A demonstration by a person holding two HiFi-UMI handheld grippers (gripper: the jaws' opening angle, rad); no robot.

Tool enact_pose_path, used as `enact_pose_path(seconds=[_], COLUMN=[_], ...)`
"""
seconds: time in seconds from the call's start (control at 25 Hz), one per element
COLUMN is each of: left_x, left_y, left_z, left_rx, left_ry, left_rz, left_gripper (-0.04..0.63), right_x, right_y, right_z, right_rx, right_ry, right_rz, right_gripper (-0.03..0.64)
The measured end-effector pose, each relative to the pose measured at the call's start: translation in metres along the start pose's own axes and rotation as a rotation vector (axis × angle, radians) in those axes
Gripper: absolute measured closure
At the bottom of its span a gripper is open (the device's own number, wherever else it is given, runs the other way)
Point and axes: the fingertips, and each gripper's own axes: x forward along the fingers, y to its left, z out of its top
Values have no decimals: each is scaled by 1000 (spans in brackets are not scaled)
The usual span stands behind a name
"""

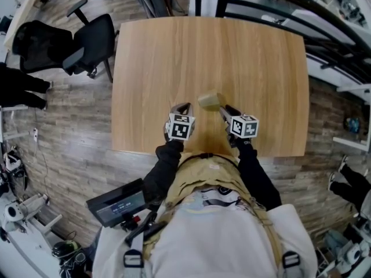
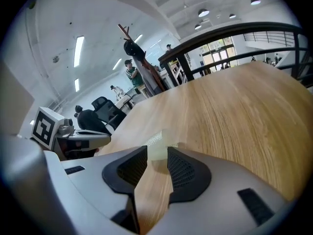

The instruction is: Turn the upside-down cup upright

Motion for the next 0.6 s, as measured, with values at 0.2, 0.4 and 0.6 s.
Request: enact_pose_path(seconds=[0.2,0.4,0.6], left_x=[-9,-35,-78], left_y=[7,21,33], left_z=[15,56,117], left_rx=[-11,-26,-32], left_ry=[-48,-179,-371], left_rz=[18,75,135], left_gripper=[598,598,598], right_x=[-13,-30,-62], right_y=[13,50,108], right_z=[30,81,153], right_rx=[-69,-266,-461], right_ry=[-86,-190,-370], right_rz=[-24,-43,-56], right_gripper=[480,518,594])
